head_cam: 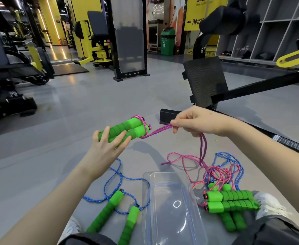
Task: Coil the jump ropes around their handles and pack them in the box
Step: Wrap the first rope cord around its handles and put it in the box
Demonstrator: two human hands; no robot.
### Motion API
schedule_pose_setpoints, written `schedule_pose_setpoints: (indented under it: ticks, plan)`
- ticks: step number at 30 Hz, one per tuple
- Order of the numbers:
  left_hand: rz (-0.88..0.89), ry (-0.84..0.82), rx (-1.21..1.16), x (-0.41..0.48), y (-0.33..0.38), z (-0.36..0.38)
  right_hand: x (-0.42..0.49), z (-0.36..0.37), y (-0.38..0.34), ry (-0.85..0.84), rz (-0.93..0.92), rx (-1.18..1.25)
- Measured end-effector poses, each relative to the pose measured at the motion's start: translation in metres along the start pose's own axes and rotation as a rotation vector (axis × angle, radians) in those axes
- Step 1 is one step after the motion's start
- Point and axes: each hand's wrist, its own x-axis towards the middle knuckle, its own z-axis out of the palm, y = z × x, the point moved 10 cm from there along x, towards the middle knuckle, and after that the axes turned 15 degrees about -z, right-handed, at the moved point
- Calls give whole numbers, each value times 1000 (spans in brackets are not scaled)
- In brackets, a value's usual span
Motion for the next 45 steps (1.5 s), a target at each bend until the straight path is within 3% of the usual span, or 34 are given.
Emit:
schedule_pose_setpoints:
  ticks: [3, 8, 14, 20, 27, 32, 40, 45]
  plan:
    - [94, 23, -9, -3, 10, -9, 1, -17, -12, 63, -61, -54]
    - [368, 215, -120, -17, 63, -50, 1, -36, -14, 170, -140, -68]
    - [385, 428, -254, -15, 88, -95, -12, -46, 21, 281, -60, 34]
    - [218, 553, -349, 1, 78, -122, -29, -28, 55, 324, 37, 439]
    - [-111, 412, -257, 31, 24, -88, -5, 16, 62, 319, 98, 489]
    - [-218, 316, -180, 28, -5, -65, -3, 33, 49, 209, 108, 457]
    - [-164, 147, -76, 23, -11, -38, -3, 39, 17, -126, 80, 55]
    - [32, 166, -50, 11, 13, -42, 1, 12, -15, -105, -33, -200]
